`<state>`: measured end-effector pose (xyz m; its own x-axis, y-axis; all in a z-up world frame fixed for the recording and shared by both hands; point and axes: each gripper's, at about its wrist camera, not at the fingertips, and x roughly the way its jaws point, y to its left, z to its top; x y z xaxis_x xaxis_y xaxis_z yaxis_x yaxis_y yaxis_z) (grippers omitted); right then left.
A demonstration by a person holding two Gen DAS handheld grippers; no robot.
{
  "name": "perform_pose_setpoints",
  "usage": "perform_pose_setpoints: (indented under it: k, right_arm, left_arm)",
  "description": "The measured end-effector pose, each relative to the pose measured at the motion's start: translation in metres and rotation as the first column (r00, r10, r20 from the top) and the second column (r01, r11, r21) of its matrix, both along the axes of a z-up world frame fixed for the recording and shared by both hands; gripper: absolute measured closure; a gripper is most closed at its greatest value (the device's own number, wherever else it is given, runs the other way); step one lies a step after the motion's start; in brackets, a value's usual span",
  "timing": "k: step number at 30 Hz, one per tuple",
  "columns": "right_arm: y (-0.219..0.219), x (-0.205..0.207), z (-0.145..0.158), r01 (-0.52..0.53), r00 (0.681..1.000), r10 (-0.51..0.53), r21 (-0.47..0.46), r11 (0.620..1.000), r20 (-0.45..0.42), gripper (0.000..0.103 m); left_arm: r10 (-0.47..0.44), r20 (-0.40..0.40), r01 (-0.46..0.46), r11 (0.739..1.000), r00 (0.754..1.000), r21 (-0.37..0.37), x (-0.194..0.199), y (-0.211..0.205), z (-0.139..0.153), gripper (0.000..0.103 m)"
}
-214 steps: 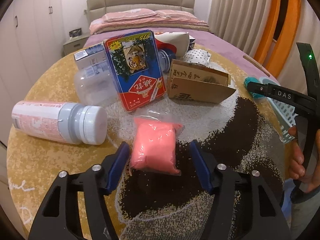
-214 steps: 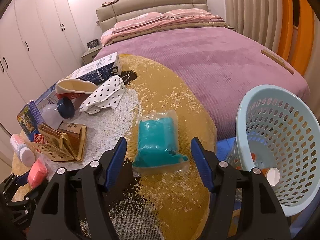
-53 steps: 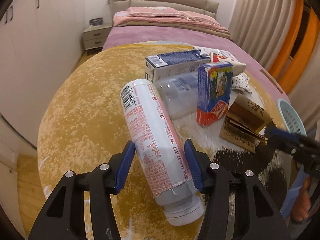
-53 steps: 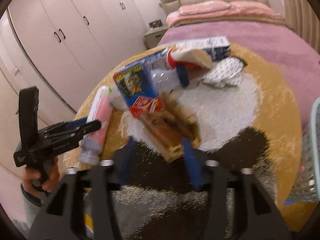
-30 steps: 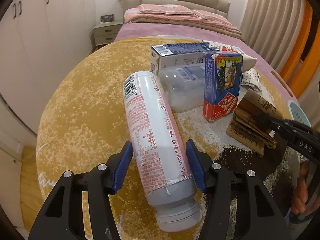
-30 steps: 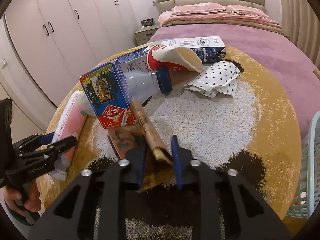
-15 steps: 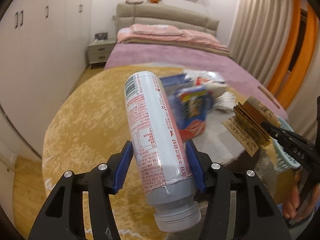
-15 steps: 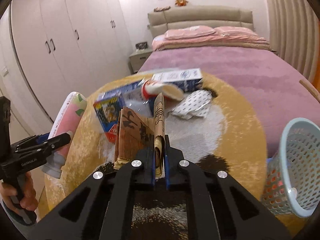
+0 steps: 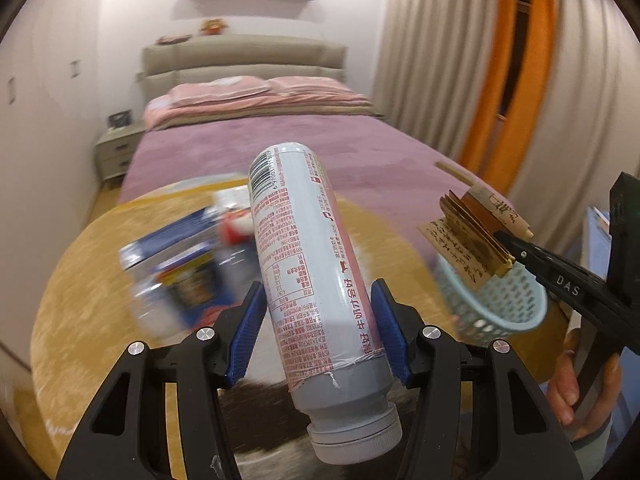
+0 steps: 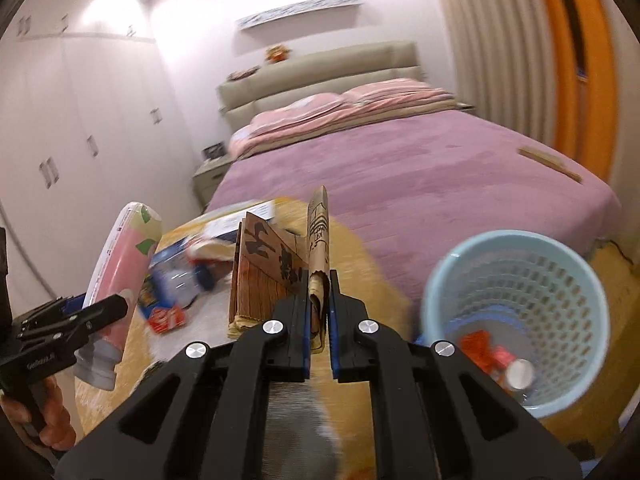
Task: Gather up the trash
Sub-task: 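Carry spray can and cardboard to the basket and open both tools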
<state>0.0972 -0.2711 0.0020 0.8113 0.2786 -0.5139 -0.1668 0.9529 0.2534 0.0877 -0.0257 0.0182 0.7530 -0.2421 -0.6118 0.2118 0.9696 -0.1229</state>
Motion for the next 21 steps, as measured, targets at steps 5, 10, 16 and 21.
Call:
perform_pose_setpoints:
  k: [5, 10, 16, 21]
  right_arm:
    - [-0.058, -0.002, -0.005, 0.134, 0.991, -0.134, 0.036, 0.990, -0.019, 0.098]
    - [-0.113, -0.003, -0.019, 0.271, 0.961, -0.267, 0.055, 0.961, -0.068, 0.098]
    - [-0.165, 0.015, -0.049, 0.397, 0.906, -0.381, 0.055, 0.916, -0.184, 0.098]
    - [-0.191, 0.032, -0.074, 0.452, 0.868, -0.428, 0.041, 0.891, -0.253, 0.098]
  left_arm:
    - [-0.116, 0.005, 0.116, 0.993, 0.993, -0.004, 0.017, -0.053, -0.001, 0.050]
    - [-0.234, -0.020, 0.234, 0.972, 0.972, -0.013, 0.037, -0.115, -0.008, 0.050]
    - [-0.347, -0.077, 0.347, 0.938, 0.935, -0.016, 0.062, -0.178, -0.027, 0.050]
    - [-0.407, -0.126, 0.409, 0.913, 0.905, -0.010, 0.086, -0.223, -0.049, 0.050]
